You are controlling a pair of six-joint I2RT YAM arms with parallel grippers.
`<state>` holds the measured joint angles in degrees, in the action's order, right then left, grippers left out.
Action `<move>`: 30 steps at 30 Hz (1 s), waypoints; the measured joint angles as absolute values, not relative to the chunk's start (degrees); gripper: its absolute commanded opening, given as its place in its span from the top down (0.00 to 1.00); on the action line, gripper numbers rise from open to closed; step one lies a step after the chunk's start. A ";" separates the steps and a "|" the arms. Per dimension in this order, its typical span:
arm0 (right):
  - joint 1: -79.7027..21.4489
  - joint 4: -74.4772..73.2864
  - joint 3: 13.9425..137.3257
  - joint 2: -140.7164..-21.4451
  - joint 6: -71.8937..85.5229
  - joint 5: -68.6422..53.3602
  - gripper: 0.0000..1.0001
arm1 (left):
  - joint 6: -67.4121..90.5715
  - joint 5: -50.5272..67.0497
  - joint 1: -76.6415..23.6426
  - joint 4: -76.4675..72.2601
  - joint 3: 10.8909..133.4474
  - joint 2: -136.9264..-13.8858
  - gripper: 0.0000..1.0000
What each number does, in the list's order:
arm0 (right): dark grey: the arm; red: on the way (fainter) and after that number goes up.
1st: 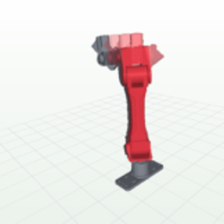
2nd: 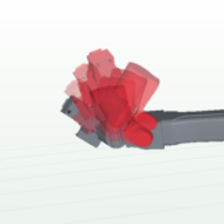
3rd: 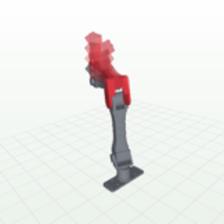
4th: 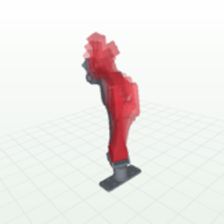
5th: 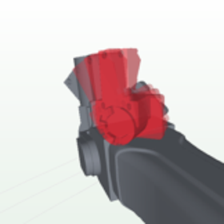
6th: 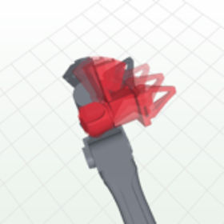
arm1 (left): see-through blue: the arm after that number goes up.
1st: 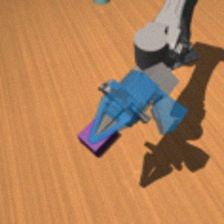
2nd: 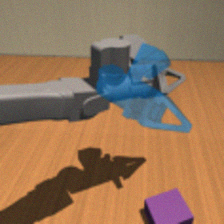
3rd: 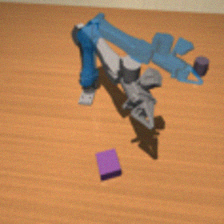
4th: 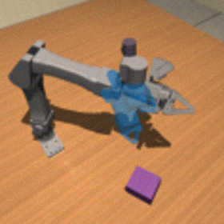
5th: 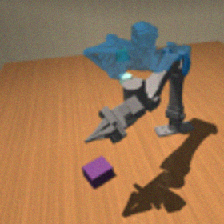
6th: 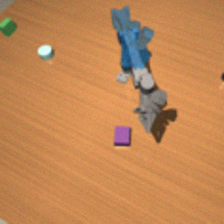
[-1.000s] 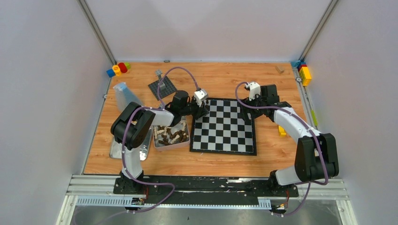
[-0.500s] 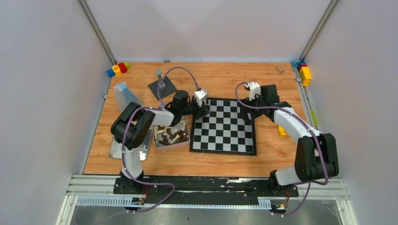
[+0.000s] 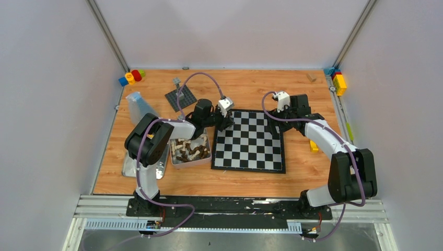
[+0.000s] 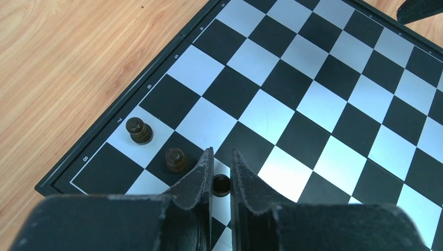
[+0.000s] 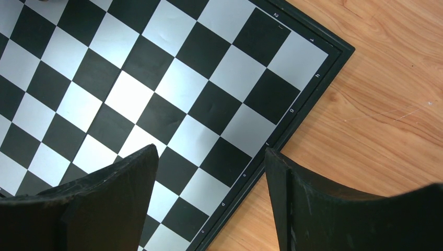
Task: Set up the chess pieces on the board
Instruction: Place the chess piece on the chessboard.
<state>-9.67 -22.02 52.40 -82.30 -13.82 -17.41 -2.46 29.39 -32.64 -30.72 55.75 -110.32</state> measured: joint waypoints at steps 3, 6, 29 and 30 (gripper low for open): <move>-9.67 -22.02 52.40 -82.30 -13.82 -17.41 0.25 | -2.48 29.21 -32.64 -30.41 55.81 -110.43 0.84; -9.67 -22.02 52.40 -82.30 -13.85 -17.39 0.25 | -2.50 28.99 -32.64 -30.00 55.81 -110.45 0.83; -9.67 -22.02 52.40 -82.30 -13.85 -17.15 0.25 | -3.40 28.62 -32.64 -26.76 56.18 -109.71 0.59; -9.67 -22.02 52.40 -82.30 -13.85 -17.12 0.25 | -3.53 28.64 -32.64 -26.09 56.18 -108.86 0.58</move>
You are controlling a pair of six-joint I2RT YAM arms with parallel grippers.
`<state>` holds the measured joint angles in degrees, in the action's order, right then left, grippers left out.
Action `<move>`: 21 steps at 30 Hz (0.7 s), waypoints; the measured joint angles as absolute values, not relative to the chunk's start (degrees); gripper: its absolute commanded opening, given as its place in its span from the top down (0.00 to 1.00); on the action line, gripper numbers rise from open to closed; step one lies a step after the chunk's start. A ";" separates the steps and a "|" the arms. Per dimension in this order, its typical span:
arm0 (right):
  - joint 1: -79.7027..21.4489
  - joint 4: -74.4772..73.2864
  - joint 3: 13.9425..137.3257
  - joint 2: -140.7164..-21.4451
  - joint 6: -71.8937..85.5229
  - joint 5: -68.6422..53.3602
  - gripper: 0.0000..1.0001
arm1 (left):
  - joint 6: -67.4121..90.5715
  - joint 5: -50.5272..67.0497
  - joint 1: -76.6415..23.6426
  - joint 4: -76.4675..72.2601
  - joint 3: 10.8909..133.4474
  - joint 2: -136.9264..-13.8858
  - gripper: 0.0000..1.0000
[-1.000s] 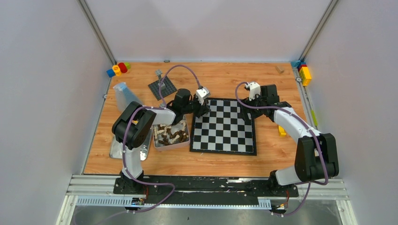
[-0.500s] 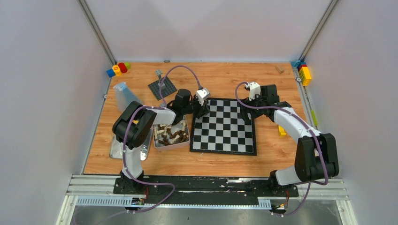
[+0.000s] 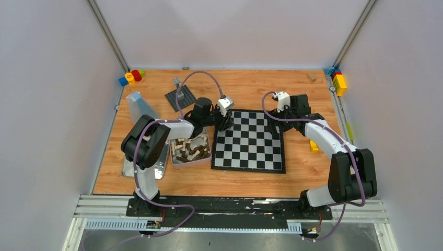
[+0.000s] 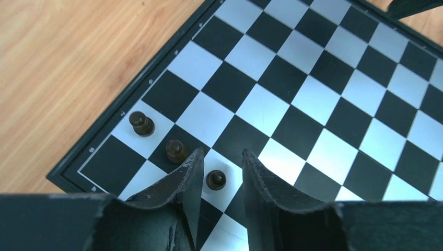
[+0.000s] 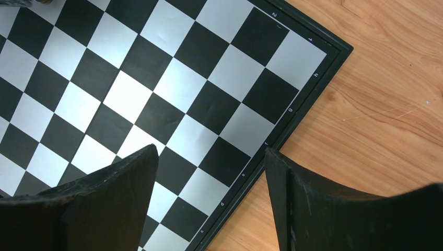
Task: Set up the chess pieces on the board
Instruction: Place the chess piece on the chessboard, then pick up the chess piece from the storage box.
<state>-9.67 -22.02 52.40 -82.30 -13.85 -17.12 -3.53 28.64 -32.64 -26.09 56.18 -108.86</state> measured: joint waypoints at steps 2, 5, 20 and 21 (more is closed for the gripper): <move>-9.67 -22.02 52.40 -82.30 -13.85 -17.10 0.25 | -3.95 28.91 -32.64 -25.06 56.18 -107.00 0.58; -9.67 -22.02 52.40 -82.30 -13.85 -17.08 0.25 | -4.91 29.58 -32.62 -21.98 56.53 -103.90 0.58; -9.67 -22.04 52.40 -82.30 -13.87 -17.06 0.25 | -19.88 21.91 -24.27 27.59 68.71 -92.36 0.58; -9.67 -22.02 52.40 -82.30 -13.89 -17.06 0.25 | -21.52 20.49 -23.92 30.89 68.82 -91.50 0.58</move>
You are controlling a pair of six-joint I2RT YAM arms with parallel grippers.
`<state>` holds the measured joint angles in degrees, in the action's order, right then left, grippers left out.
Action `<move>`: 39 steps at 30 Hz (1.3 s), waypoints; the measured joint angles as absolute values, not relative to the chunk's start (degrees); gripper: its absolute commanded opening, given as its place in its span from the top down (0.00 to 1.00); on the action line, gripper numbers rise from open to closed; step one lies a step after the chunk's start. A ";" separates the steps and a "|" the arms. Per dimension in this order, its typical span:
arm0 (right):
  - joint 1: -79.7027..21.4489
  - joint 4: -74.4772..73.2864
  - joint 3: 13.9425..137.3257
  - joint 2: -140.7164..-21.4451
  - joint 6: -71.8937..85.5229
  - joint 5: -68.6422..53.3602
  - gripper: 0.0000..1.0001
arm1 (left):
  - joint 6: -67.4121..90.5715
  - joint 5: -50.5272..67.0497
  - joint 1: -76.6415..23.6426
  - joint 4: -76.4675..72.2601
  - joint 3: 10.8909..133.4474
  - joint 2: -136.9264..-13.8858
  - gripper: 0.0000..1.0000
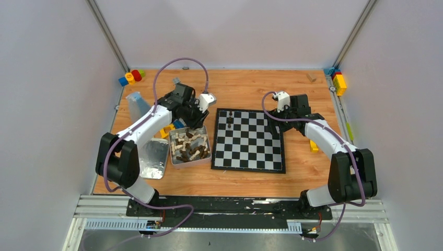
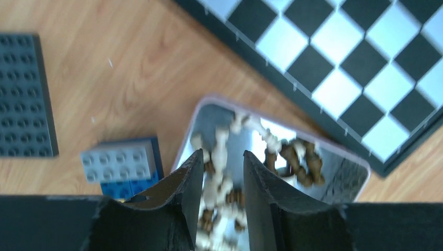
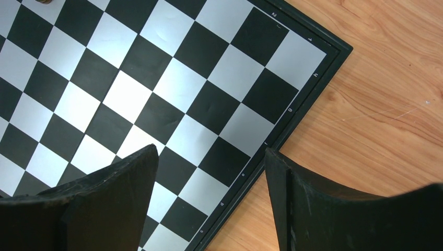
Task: Set up the chess pieces on the board
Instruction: Pick up the chess piece from the storage box.
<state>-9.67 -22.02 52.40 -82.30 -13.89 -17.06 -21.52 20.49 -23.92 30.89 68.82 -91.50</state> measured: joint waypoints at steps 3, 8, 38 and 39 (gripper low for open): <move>-9.67 -22.02 52.40 -82.30 -14.02 -17.06 0.25 | -25.50 17.23 -23.86 38.83 68.60 -89.67 0.58; -9.67 -22.04 52.40 -82.30 -14.06 -17.08 0.25 | -30.35 14.66 -23.90 46.17 65.58 -88.49 0.57; -9.67 -22.04 52.40 -82.30 -14.52 -17.08 0.25 | -30.13 19.07 -25.89 45.67 66.83 -100.62 0.61; -9.67 -22.04 52.40 -82.30 -14.52 -17.06 0.25 | -30.13 18.83 -25.89 45.54 66.83 -100.62 0.61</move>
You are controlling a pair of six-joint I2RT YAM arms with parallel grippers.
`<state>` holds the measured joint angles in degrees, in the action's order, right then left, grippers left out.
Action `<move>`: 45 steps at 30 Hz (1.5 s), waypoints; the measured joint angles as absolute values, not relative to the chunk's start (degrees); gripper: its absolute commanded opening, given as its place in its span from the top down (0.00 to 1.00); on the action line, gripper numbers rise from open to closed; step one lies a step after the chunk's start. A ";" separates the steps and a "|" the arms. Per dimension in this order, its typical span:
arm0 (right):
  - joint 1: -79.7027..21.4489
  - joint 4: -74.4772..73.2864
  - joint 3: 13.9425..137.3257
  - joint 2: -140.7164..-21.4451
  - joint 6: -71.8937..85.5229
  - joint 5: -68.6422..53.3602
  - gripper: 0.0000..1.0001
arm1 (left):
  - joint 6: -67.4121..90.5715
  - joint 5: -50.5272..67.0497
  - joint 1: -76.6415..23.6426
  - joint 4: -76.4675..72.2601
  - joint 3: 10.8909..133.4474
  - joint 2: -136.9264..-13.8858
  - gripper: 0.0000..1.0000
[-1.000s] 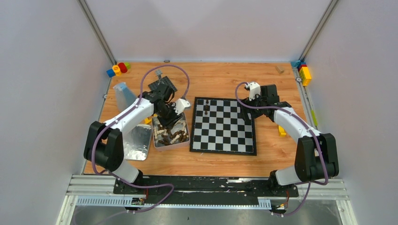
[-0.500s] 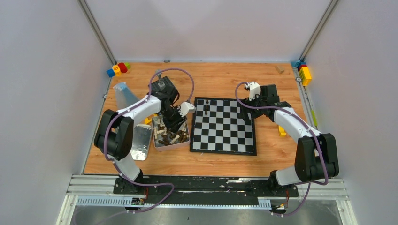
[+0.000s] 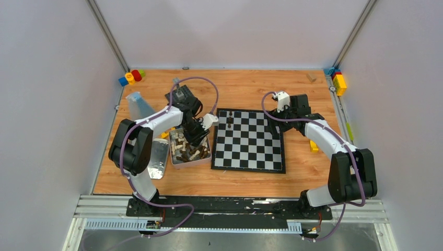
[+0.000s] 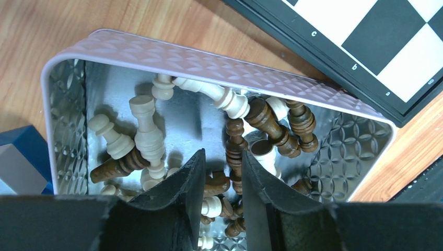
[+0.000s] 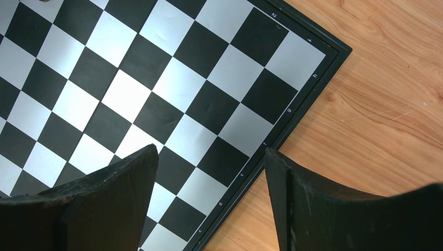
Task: Set up the chess pieces on the board
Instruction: Pick up the chess piece from the storage box.
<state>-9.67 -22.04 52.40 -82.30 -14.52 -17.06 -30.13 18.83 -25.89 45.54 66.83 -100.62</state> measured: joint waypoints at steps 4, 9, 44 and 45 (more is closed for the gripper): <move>-9.67 -22.04 52.40 -82.30 -14.55 -17.08 0.25 | -30.13 17.89 -25.89 45.30 66.83 -100.62 0.61; -9.67 -22.04 52.40 -82.30 -14.57 -17.08 0.25 | -30.20 17.69 -25.89 45.43 66.81 -100.62 0.59; -9.67 -22.06 52.40 -82.43 -14.66 -17.10 0.25 | -31.20 13.39 -27.40 43.88 60.75 -97.93 0.83; -9.67 -22.04 52.40 -82.48 -14.66 -17.12 0.25 | -31.22 13.28 -27.40 43.77 60.75 -97.82 0.85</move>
<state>-9.67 -22.04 52.40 -82.48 -14.66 -17.12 -31.22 13.28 -27.40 43.77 60.75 -97.82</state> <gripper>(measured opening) 0.754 0.218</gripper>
